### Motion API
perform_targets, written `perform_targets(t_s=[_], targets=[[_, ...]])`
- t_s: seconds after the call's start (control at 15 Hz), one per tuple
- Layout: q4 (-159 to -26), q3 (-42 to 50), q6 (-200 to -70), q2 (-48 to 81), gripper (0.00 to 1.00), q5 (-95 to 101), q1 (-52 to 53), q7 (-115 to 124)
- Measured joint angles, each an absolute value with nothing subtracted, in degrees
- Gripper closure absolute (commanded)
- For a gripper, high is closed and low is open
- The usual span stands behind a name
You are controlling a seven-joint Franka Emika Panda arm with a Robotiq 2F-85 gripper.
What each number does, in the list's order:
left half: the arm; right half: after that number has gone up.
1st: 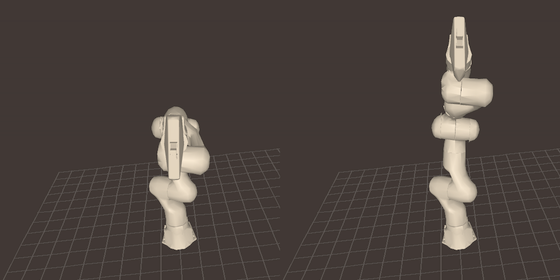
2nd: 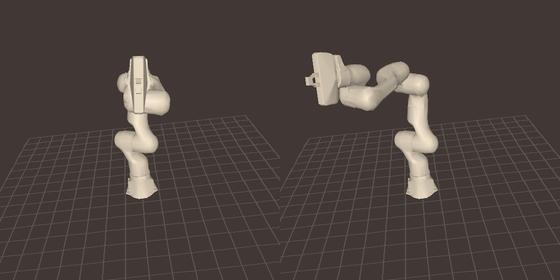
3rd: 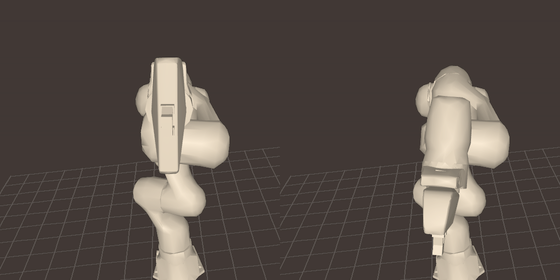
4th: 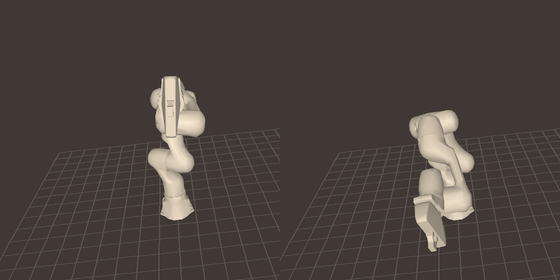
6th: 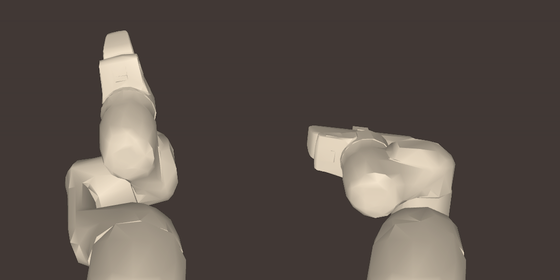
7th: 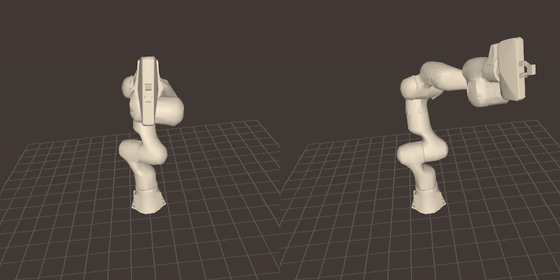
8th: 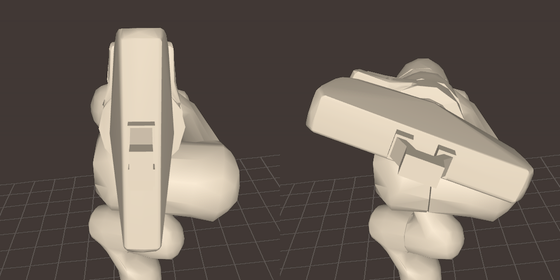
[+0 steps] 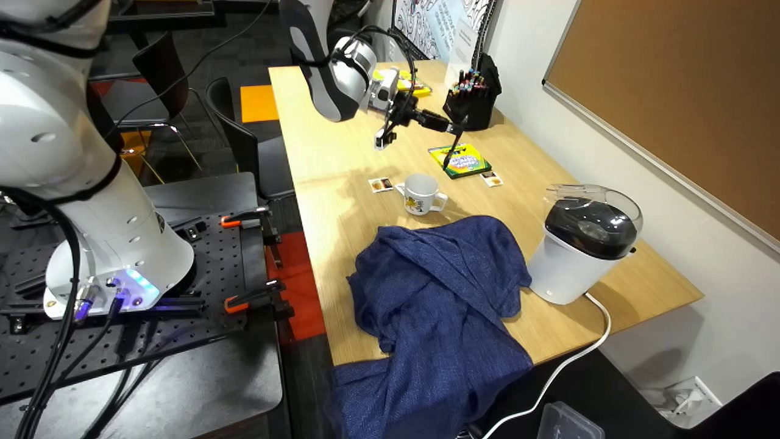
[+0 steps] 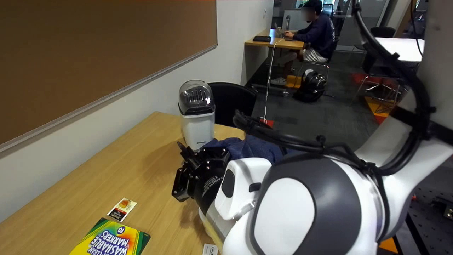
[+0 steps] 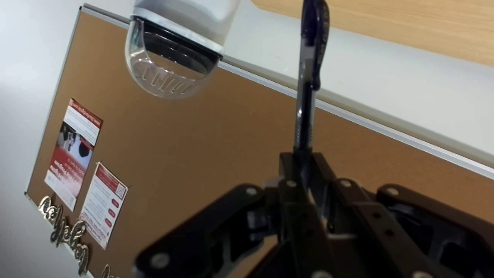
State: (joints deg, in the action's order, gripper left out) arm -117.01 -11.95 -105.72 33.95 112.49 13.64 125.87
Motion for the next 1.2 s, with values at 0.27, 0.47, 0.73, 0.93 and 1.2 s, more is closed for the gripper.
perform_targets(t_s=[0.27,0.47,0.73,0.93,1.2], targets=[[-117.0,-12.27,-103.86,35.97,0.97,114.08,14.04,130.85],[-116.92,-12.62,-102.82,37.62,0.97,114.12,14.09,133.25],[-116.74,-12.88,-102.69,39.8,0.97,114.11,14.09,135.35],[-116.36,-12.99,-102.69,41.33,0.97,114.11,14.09,135.59],[-115.47,-13.15,-102.87,43.18,0.61,114.12,14.08,135.6]])
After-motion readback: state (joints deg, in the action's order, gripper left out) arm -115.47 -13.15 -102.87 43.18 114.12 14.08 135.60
